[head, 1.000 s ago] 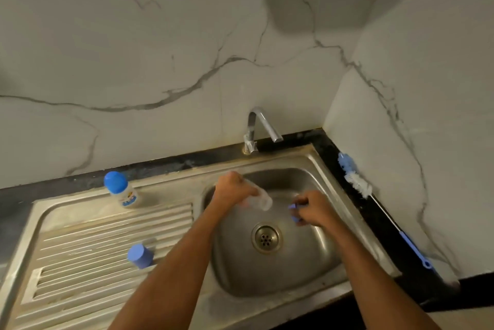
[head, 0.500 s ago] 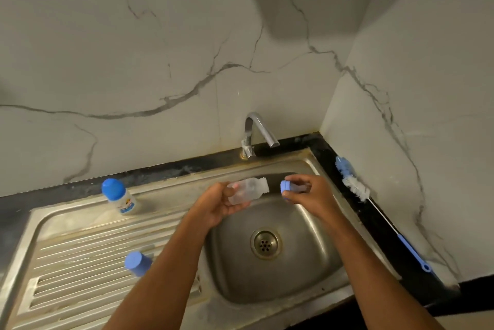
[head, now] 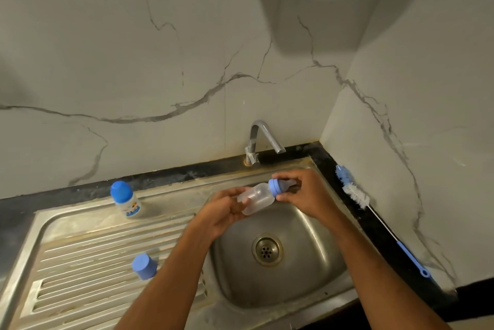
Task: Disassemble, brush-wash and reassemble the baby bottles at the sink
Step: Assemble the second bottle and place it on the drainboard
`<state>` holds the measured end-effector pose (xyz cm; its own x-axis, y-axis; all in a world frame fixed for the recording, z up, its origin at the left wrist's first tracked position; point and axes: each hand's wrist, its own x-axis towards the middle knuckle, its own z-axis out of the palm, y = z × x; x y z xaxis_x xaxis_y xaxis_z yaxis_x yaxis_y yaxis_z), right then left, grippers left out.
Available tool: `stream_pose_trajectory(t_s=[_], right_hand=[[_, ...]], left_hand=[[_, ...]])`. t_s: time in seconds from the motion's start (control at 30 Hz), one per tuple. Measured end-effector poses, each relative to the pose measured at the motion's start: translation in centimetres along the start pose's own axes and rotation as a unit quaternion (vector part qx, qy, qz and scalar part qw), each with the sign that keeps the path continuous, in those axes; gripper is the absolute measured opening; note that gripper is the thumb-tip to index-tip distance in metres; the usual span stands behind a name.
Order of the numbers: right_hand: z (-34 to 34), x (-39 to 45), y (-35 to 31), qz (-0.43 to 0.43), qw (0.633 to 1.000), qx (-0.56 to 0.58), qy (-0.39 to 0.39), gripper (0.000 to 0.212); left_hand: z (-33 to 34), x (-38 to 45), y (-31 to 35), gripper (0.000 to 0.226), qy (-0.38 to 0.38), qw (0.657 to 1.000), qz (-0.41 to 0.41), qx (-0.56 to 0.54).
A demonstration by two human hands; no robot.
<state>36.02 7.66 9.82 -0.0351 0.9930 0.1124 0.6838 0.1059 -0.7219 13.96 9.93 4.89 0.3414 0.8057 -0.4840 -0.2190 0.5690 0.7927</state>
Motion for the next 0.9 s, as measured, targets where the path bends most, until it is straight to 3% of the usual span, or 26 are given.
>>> stream_pose_trajectory(t_s=[0.1, 0.2, 0.27, 0.33, 0.4, 0.5, 0.57, 0.67, 0.77, 0.83, 0.9], right_hand=[[-0.3, 0.0, -1.0, -0.023, 0.999, -0.030, -0.022, 0.053], [-0.3, 0.0, -2.0, -0.029, 0.998, -0.051, -0.026, 0.045], [-0.3, 0.0, -3.0, -0.001, 0.999, -0.046, -0.008, 0.032], [-0.4, -0.2, -4.0, 0.020, 0.998, -0.048, 0.022, 0.043], [-0.8, -0.2, -4.8, 0.030, 0.995, -0.095, 0.031, 0.061], [-1.9, 0.0, -5.2, 0.026, 0.993, -0.116, 0.010, 0.051], [-2.5, 0.4, -5.3, -0.022, 0.996, -0.081, -0.030, 0.070], [-2.0, 0.3, -5.8, -0.097, 0.987, -0.122, -0.041, 0.071], [-1.6, 0.1, -6.3, -0.071, 0.979, -0.188, 0.034, 0.075], [-1.7, 0.1, -6.5, -0.065, 0.979, -0.192, 0.036, 0.086], [-2.0, 0.2, -6.5, -0.090, 0.983, -0.161, 0.002, 0.080]], left_hand=[[0.7, -0.3, 0.2, 0.042, -0.017, 0.979, 0.068, 0.194], [1.9, 0.1, 0.2, 0.046, 0.024, 0.887, 0.171, 0.427], [2.3, 0.5, -0.1, 0.053, 0.062, 0.855, 0.232, 0.459], [2.5, 0.5, -0.6, 0.053, 0.057, 0.873, 0.254, 0.412], [2.4, 0.6, -1.5, 0.054, 0.039, 0.915, 0.234, 0.327], [2.0, 0.4, -2.4, 0.061, 0.010, 0.963, 0.187, 0.194], [1.8, 0.1, -2.2, 0.056, -0.002, 0.970, 0.184, 0.161], [2.1, -0.2, -1.8, 0.055, 0.003, 0.970, 0.181, 0.161], [2.0, 0.0, -2.0, 0.059, -0.015, 0.971, 0.176, 0.159], [2.0, -0.2, -1.8, 0.053, -0.018, 0.972, 0.177, 0.152], [1.9, -0.4, -1.3, 0.047, -0.017, 0.972, 0.182, 0.148]])
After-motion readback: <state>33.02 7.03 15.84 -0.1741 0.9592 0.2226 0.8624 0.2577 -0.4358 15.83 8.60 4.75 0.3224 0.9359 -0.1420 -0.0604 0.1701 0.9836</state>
